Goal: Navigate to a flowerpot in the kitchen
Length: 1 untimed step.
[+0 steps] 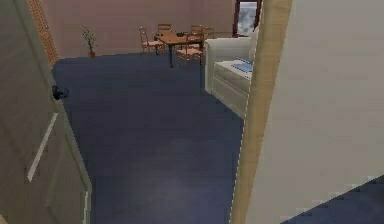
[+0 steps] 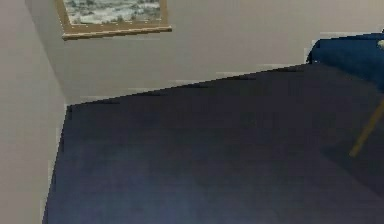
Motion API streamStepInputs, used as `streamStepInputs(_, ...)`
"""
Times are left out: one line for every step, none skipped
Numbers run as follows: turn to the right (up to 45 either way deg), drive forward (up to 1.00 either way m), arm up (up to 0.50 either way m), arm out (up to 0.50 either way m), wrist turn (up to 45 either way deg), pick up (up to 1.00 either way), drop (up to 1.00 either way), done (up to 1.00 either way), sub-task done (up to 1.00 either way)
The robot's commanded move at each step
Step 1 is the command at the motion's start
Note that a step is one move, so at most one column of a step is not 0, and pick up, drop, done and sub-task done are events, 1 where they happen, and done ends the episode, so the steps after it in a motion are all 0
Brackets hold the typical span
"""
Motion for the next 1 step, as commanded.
streamStepInputs(-6.0,0.0,0.0,0.0,0.0,0.0,0.0,0.0,0.0)
